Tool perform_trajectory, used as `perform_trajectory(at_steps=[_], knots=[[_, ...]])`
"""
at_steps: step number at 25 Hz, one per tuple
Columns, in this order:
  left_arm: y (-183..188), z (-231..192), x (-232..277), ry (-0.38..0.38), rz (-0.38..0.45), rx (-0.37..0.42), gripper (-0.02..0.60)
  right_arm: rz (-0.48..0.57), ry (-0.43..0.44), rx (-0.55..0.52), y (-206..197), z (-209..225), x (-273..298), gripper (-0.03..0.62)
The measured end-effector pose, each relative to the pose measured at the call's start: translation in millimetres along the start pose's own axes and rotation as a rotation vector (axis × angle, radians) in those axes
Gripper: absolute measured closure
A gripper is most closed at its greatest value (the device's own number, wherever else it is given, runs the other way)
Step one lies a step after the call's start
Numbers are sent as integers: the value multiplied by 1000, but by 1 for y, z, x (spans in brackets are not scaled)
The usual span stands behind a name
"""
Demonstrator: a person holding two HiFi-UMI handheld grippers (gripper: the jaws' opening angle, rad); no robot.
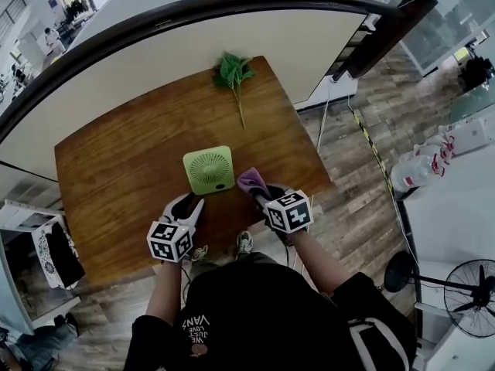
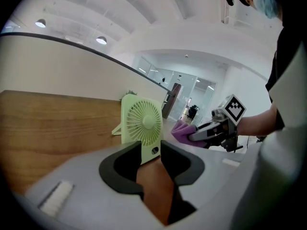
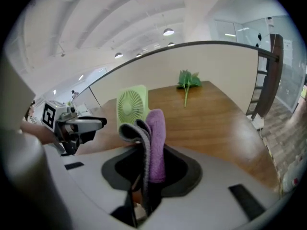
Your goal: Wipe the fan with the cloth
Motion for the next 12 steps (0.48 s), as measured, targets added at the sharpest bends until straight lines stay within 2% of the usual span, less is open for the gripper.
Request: perform_trajectory(at_steps=[5,12], knots=[[16,11,-10,42,69,-6,456,113,36,1,22,-9,-18,494],[41,28,-35,99,185,-11,516,234,108,-26,52,-26,-45,494]])
Point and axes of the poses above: the fingertips, and each gripper's own axes: x forward along the fingers, z to its right, y out of its top, the point moved 2 cm from there along -x, backward along the fingers, and after that the axes turned 12 degrees about y, right-handed, at the moved point
